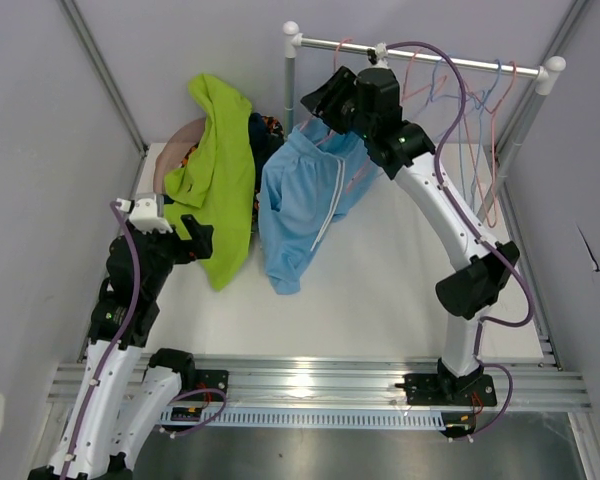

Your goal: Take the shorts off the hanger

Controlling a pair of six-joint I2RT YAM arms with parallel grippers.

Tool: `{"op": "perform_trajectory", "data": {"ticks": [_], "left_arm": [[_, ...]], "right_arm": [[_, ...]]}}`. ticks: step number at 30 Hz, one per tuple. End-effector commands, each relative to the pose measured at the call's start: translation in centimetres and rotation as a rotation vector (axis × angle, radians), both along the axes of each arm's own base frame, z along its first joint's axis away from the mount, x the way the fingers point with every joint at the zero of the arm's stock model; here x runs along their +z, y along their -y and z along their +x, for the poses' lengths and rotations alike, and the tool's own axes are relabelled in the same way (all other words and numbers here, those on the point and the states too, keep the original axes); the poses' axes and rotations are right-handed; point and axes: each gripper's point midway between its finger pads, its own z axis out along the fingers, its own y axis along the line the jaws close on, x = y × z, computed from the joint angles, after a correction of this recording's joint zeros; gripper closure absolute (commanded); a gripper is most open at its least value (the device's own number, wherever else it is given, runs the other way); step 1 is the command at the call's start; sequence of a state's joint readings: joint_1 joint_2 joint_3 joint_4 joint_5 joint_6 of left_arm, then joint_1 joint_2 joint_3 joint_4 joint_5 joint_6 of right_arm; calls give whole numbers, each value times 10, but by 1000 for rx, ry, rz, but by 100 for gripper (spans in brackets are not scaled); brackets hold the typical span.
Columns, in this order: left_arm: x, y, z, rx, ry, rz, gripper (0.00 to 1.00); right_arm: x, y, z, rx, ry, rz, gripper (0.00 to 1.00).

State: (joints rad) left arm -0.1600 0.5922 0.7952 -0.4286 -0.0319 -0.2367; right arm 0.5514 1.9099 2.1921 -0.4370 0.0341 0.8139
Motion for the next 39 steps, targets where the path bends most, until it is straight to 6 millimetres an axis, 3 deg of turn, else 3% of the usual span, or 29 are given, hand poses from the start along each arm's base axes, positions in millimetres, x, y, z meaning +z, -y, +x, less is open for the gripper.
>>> {"op": "perform_trajectory", "data": {"ticks": [1,3,7,9,16,17,19,20,22,23,26,27,30,35,39], "left_arm": [[11,2,1,-2,44,-9,3],[8,2,2,-2,35,-7,3],[8,5,2,-13,35,-4,3],[11,11,1,-50,47,-10,3],[38,80,-20,-451,145,-59,2],[43,89,-25,-504,158,-62,1],[61,108,-35,-613,200,-73,1],[66,113,-37,-642,212,-78,1],[93,123,-41,-691,296,-85,1],[101,129,-43,-715,317,-98,1],[118,143,-37,-767,374,-131,1],[125,146,-35,-776,404,-141,1],[134,161,-24,-819,426,-182,1],[130,190,-11,-887,398,-234,2],[123,210,-6,-920,380,-264,9]], "right_arm": [[28,3,9,-30,70,44,59],[24,4,11,-28,59,38,66],[23,8,9,-26,48,37,95],[23,10,7,-24,44,34,100],[66,24,-26,-1,119,67,100],[83,29,-37,0,151,84,100],[90,32,-46,6,166,92,100],[104,36,-58,12,190,109,100],[106,36,-69,24,194,117,100],[120,41,-82,27,222,136,100],[117,41,-94,25,218,154,100],[127,47,-106,31,236,175,100],[120,47,-116,43,217,198,100],[126,55,-134,56,231,222,100],[126,58,-139,59,230,229,100]]}}
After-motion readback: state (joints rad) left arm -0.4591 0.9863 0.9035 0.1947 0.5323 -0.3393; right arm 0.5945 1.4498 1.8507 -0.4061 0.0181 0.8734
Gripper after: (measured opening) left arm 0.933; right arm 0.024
